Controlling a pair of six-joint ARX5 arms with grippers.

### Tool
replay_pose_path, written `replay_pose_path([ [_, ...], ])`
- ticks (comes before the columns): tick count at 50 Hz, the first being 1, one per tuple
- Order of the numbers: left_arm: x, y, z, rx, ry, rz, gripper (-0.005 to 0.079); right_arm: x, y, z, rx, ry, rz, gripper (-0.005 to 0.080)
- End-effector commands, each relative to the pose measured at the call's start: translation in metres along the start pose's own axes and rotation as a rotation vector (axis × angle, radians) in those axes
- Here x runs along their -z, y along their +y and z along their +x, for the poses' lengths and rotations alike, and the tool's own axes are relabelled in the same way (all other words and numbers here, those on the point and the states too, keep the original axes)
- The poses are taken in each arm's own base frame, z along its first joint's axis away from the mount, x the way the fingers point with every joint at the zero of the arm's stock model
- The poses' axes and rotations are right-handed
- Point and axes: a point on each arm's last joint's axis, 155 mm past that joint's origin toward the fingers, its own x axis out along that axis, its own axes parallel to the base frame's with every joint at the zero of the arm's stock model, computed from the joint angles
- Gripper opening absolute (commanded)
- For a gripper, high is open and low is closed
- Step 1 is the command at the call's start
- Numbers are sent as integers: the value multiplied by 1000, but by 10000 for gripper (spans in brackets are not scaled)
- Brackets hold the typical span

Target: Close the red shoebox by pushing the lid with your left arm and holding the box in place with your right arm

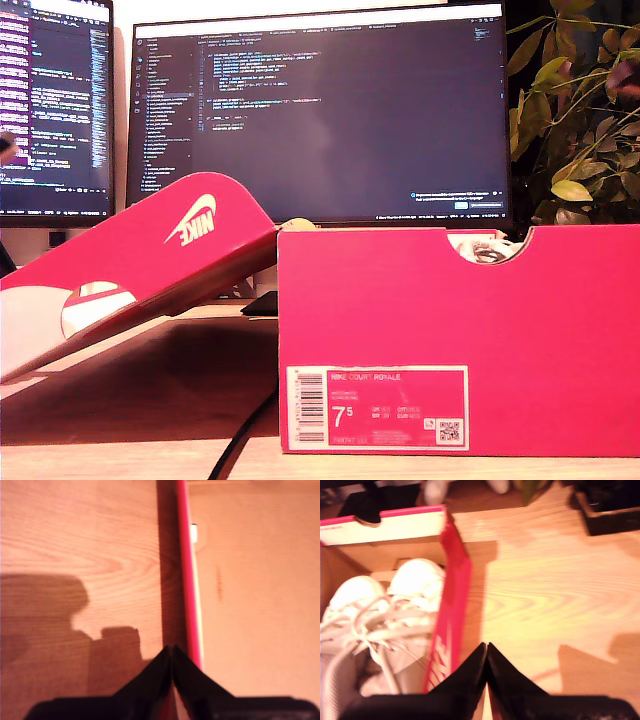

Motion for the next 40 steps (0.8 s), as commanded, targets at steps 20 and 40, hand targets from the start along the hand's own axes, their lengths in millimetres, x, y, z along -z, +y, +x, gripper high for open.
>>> replay_pose_path([
  [20,22,9,25,61,133,-83,-19,17,22,46,-91,73,-36,-12],
  [40,46,-6,36,133,232,-106,-19,40,35,68,-119,143,-57,-12],
])
